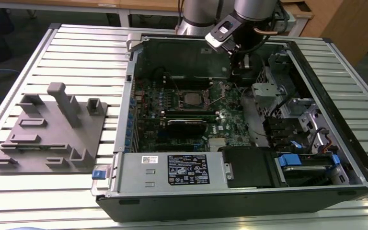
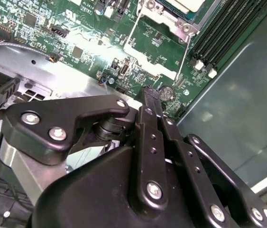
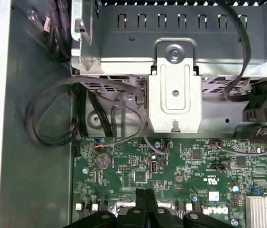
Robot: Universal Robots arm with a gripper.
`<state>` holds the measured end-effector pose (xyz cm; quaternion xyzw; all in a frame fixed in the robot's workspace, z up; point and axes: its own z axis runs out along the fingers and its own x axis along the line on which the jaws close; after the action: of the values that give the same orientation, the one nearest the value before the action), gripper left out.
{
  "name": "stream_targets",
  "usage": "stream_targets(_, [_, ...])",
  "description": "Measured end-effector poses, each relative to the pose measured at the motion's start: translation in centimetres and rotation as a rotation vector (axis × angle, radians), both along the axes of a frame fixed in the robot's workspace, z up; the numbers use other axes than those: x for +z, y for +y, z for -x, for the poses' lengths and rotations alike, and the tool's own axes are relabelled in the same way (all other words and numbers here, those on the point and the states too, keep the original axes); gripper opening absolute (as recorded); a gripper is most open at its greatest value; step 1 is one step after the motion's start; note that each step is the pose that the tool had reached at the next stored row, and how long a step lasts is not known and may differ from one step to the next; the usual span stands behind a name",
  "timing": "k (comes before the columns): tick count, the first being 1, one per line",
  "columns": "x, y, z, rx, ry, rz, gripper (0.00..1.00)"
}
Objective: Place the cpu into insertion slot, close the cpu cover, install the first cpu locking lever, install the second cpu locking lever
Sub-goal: 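Close the cpu cover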
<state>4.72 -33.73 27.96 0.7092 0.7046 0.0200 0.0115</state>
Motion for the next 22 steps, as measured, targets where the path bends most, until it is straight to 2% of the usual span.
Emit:
stream_targets(2, [-0.28,0.00,0.00,0.000,-0.0001,-0.0002,0.10])
stream_targets(9, [-0.44,0.00,-0.01,0.000,-0.0001,-0.0002,0.10])
stream_targets(15, [-1.30,0.00,-0.08,0.000,0.0001,0.0069,0.10])
stream_targets(18, [-1.49,0.00,-0.41,0.000,0.0042,0.0075,0.10])
stream_targets(22, [-2.09,0.00,-0.57,0.000,0.0056,0.0107,0.10])
